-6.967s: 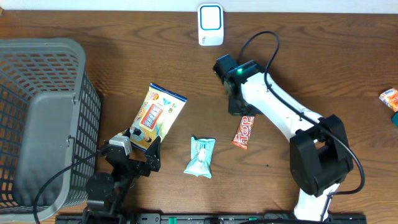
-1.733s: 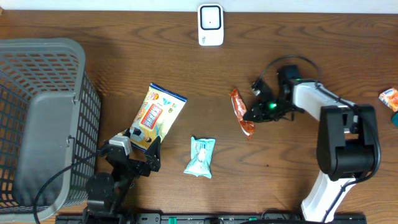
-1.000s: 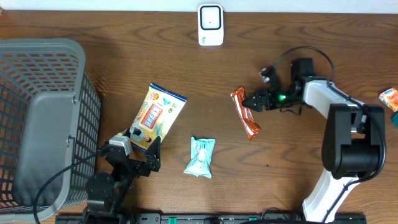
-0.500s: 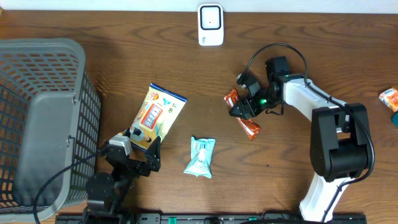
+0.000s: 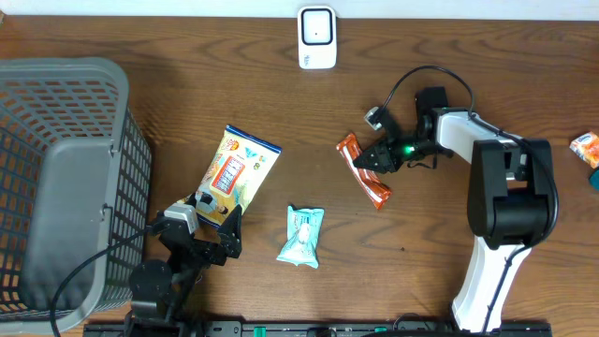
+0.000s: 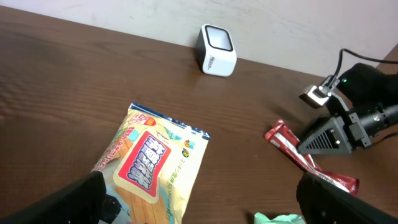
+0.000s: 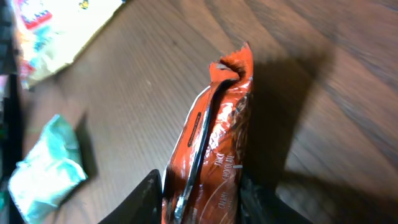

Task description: Scan the item barcode

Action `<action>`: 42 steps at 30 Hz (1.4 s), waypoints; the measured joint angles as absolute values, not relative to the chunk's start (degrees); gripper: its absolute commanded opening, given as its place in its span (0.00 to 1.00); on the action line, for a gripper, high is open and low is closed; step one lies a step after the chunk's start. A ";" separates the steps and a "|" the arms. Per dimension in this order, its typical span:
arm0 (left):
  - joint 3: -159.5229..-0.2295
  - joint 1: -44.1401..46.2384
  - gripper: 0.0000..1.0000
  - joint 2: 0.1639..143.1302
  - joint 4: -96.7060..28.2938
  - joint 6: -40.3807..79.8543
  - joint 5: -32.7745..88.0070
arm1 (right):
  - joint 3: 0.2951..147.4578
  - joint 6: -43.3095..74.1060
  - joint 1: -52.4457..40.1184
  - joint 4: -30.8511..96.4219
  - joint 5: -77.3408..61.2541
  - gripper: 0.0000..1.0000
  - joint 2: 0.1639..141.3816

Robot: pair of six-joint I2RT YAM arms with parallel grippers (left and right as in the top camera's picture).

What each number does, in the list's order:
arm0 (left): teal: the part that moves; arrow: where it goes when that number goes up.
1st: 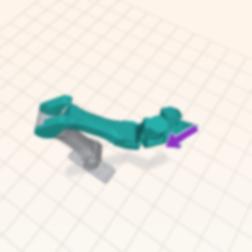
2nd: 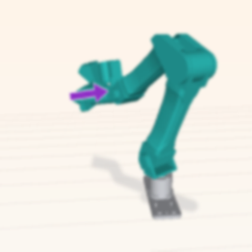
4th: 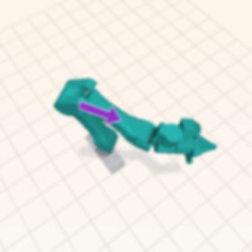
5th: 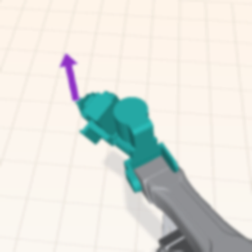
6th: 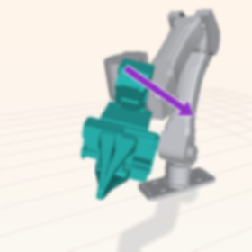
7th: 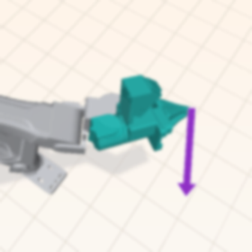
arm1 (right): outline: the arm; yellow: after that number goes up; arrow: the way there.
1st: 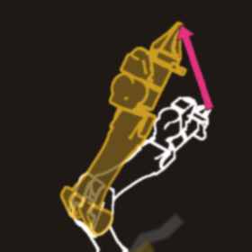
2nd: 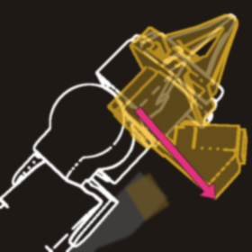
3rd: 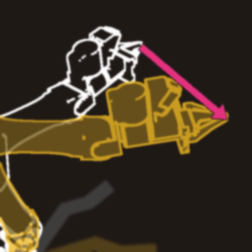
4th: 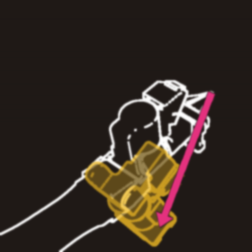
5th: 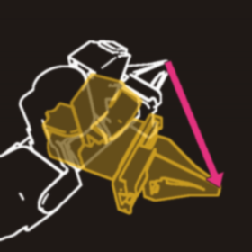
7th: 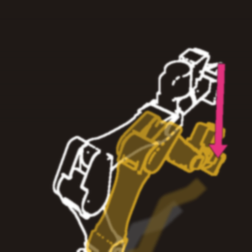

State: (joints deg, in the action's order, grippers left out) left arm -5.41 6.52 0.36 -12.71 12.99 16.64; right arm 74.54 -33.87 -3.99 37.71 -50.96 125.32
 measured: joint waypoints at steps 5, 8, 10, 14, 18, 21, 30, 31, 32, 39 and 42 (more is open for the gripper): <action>-5.41 6.52 0.98 0.36 -12.71 12.99 16.64 | 76.75 -33.23 -3.99 40.80 -52.56 0.01 127.92; -5.41 6.52 0.98 0.36 -12.71 12.99 16.64 | 80.09 -32.25 -3.99 44.93 -51.64 0.01 129.16; -5.41 6.52 0.98 0.36 -12.71 12.99 16.64 | 82.87 -31.00 -4.12 48.69 -50.19 0.01 130.17; -5.41 6.52 0.98 0.36 -12.71 12.99 16.64 | 89.32 -29.98 -3.60 59.37 -48.12 0.01 132.88; -5.41 6.52 0.98 0.36 -12.71 12.99 16.64 | 92.16 -30.57 -2.72 64.42 -48.05 0.01 134.63; -5.41 6.52 0.98 0.36 -12.71 12.99 16.62 | 92.23 -30.63 -2.55 64.55 -47.94 0.16 134.67; -5.41 6.52 0.98 0.36 -12.71 12.99 16.64 | 94.26 -31.33 -5.15 65.06 -52.40 0.99 132.81; -5.41 6.52 0.98 0.36 -12.71 12.99 16.64 | 94.54 -31.31 -5.82 64.86 -51.35 0.99 132.55; -5.41 6.52 0.98 0.36 -12.71 12.99 16.64 | 94.76 -31.33 -6.35 64.86 -50.57 0.99 132.46; -5.41 6.52 0.98 0.36 -12.71 12.99 16.64 | 92.88 -31.81 -10.70 61.36 -39.20 0.86 129.23; -5.41 6.52 0.98 0.36 -12.71 12.99 16.62 | 90.08 -32.36 -11.94 57.58 -34.41 0.75 127.57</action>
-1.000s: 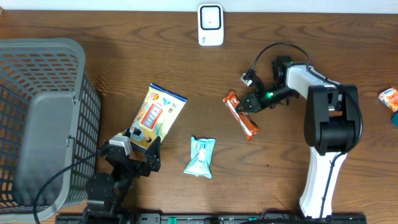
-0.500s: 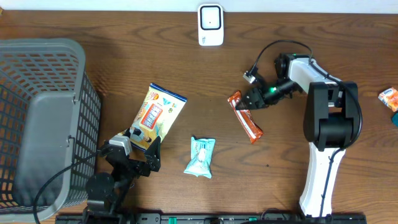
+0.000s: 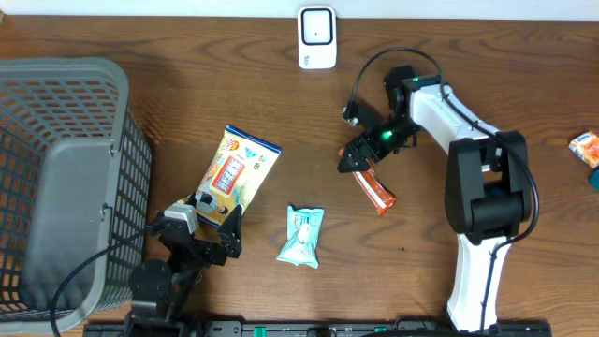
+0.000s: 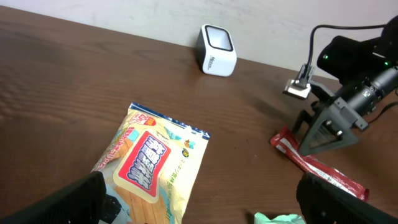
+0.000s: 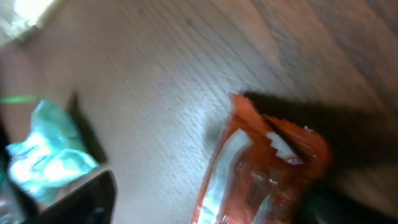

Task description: Scan the item barcode

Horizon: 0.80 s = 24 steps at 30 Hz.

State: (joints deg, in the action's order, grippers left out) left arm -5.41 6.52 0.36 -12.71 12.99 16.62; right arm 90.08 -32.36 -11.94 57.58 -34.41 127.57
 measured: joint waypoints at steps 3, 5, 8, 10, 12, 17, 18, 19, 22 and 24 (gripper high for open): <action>-5.41 6.52 0.98 0.36 -12.71 12.99 16.64 | 87.05 -33.43 -12.21 54.17 -32.62 0.72 126.02; -5.41 6.52 0.98 0.36 -12.71 12.99 16.64 | 84.93 -33.80 -12.23 51.88 -32.32 0.76 125.01; -5.41 6.52 0.98 0.36 -12.71 12.99 16.64 | 82.13 -34.92 -12.38 49.23 -31.90 0.61 123.52; -5.41 6.52 0.98 0.36 -12.71 12.99 16.64 | 81.06 -35.42 -12.49 47.62 -30.13 0.57 123.11; -5.41 6.52 0.98 0.36 -12.71 12.99 16.64 | 80.51 -35.31 -12.49 46.96 -29.47 0.64 122.87; -5.41 6.52 0.98 0.36 -12.71 12.99 16.64 | 79.48 -35.16 -13.39 47.35 -26.41 0.62 121.64; -5.41 6.52 0.98 0.36 -12.71 12.99 16.64 | 79.48 -35.11 -13.52 47.53 -25.80 0.50 121.58; -5.41 6.52 0.98 0.36 -12.71 12.99 16.64 | 79.48 -35.00 -13.52 47.64 -25.39 0.31 121.56; -5.41 6.52 0.98 0.36 -12.71 12.99 16.62 | 79.46 -31.94 -13.37 47.81 -21.45 0.01 121.54; -5.41 6.52 0.98 0.36 -12.71 12.99 16.62 | 79.53 -28.21 -13.19 48.14 -20.95 0.01 121.58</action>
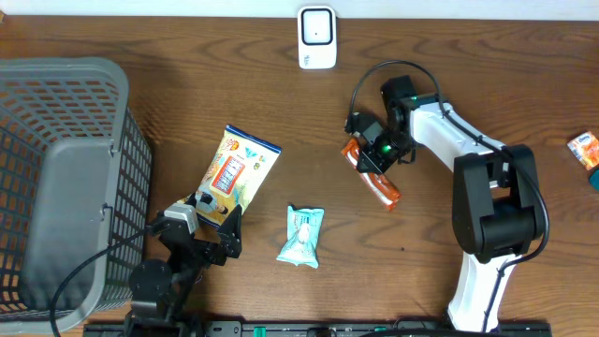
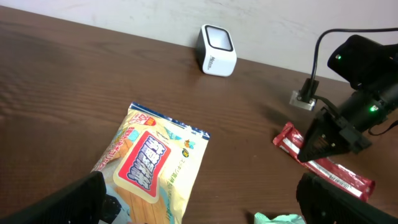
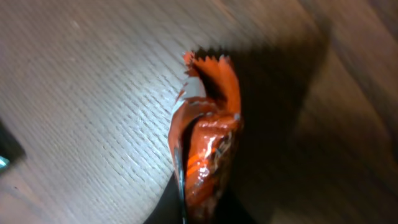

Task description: Scan the item barcode

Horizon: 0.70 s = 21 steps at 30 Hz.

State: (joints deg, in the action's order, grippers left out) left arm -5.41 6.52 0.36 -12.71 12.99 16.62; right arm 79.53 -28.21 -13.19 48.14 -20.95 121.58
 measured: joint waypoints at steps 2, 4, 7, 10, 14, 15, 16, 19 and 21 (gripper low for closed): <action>-5.41 6.52 0.98 0.36 -12.71 12.99 16.64 | 80.88 -25.56 -13.32 49.84 -20.91 0.01 122.10; -5.41 6.52 0.98 0.36 -12.71 12.99 16.64 | 83.29 -23.81 -13.21 51.94 -21.61 0.01 123.57; -5.41 6.52 0.98 0.36 -12.71 12.99 16.64 | 86.65 -21.58 -12.97 54.04 -25.12 0.01 125.91; -5.41 6.52 0.98 0.36 -12.71 12.99 16.62 | 90.45 -17.08 -13.61 53.89 -29.93 0.01 128.55; -5.41 6.52 0.98 0.36 -12.71 12.99 16.64 | 94.96 -9.50 -14.85 53.28 -34.00 0.01 131.41; -5.41 6.52 0.98 0.36 -12.71 12.99 16.62 | 95.72 -7.94 -15.11 53.12 -35.14 0.01 131.94; -5.41 6.52 0.98 0.36 -12.71 12.99 16.64 | 96.18 -6.72 -15.35 52.86 -36.69 0.01 132.46; -5.41 6.52 0.98 0.36 -12.71 12.99 16.64 | 96.38 -4.82 -15.66 52.75 -42.96 0.01 133.80; -5.41 6.52 0.98 0.36 -12.71 12.99 16.64 | 96.38 -4.73 -15.66 53.12 -48.42 0.01 134.89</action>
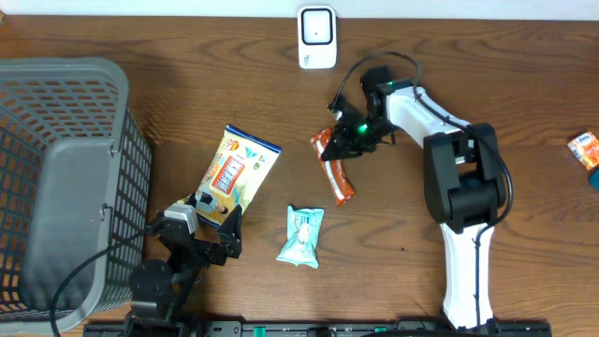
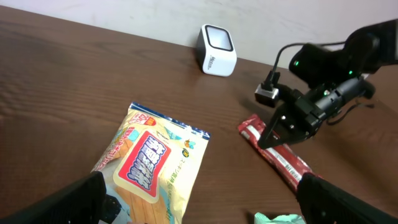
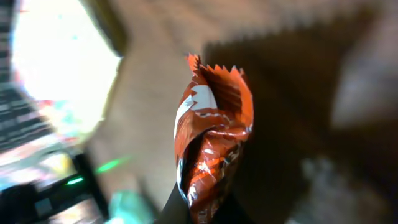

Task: Scan the item barcode
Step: 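Carry the candy bar up to the white scanner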

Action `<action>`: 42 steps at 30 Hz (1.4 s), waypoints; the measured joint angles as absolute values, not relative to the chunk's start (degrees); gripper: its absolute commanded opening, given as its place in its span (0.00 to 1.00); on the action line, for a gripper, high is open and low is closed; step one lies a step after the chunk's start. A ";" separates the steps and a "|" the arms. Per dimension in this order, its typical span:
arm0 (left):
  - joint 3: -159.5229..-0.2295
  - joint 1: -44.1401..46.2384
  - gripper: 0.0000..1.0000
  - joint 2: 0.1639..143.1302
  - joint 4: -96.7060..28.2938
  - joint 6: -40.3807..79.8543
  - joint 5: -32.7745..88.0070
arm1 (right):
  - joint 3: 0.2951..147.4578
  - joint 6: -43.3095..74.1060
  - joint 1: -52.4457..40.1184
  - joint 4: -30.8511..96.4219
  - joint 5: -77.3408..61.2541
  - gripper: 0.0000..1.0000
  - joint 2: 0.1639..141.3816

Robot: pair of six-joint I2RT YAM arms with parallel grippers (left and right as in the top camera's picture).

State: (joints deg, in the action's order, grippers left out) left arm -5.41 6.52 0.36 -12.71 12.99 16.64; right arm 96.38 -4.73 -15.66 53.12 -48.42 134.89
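Observation:
An orange-red snack bar sits mid-table, its upper end pinched in my right gripper, which is shut on it. The right wrist view shows the bar's crimped end sticking out past the jaws, with its shadow on the wood. Whether its far end rests on the table I cannot tell. The white barcode scanner stands at the table's back edge, beyond the bar and a little to its left. My left gripper rests open at the front left, its fingers on either side of a yellow snack bag.
A grey mesh basket fills the left side. A teal packet lies near the front, below the bar. A small orange packet sits at the far right edge. The yellow bag lies left of the bar.
My right gripper, shut on the bar, has moved left and a little toward the back. The bar now lies nearer the yellow bag and the scanner. The left arm has not moved.
My right gripper first stood at the bar's upper end from the right. Then it was further left with its fingers wide apart around that end. It was then shut on the bar, and now holds it further left. The left arm stayed still throughout.

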 measured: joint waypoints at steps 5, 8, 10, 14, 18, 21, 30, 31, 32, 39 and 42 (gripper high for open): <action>-5.41 6.52 0.98 0.36 -12.71 12.99 16.64 | 96.36 -5.04 -15.62 56.31 -61.69 0.01 135.74; -5.41 6.52 0.98 0.36 -12.71 12.99 16.64 | 96.38 -6.33 -15.51 60.34 -67.31 0.01 135.72; -5.41 6.52 0.98 0.36 -12.71 12.99 16.62 | 96.38 -9.08 -15.31 64.40 -70.13 0.01 135.57; -5.41 6.52 0.98 0.36 -12.71 12.99 16.62 | 96.36 -16.47 -14.85 72.14 -72.40 0.01 133.36; -5.41 6.52 0.98 0.36 -12.71 12.99 16.62 | 96.27 -23.09 -14.66 76.31 -73.19 0.01 126.72; -5.41 6.52 0.98 0.36 -12.71 12.99 16.64 | 96.31 -25.56 -14.72 76.97 -73.84 0.01 119.39; -5.41 6.52 0.98 0.36 -12.71 12.99 16.64 | 96.42 -22.79 -15.31 76.29 -70.67 0.02 111.59; -5.41 6.52 0.98 0.36 -12.71 12.99 16.64 | 96.42 -22.52 -15.44 75.22 -69.43 0.02 111.48; -5.41 6.52 0.98 0.36 -12.71 12.99 16.64 | 96.42 -22.28 -15.53 73.67 -67.66 0.01 111.39; -5.41 6.52 0.98 0.36 -12.71 12.99 16.64 | 96.38 -18.06 -18.59 54.83 -47.16 0.02 110.30; -5.41 6.52 0.98 0.36 -12.71 12.99 16.62 | 96.36 -17.74 -21.04 46.09 -38.57 0.01 110.30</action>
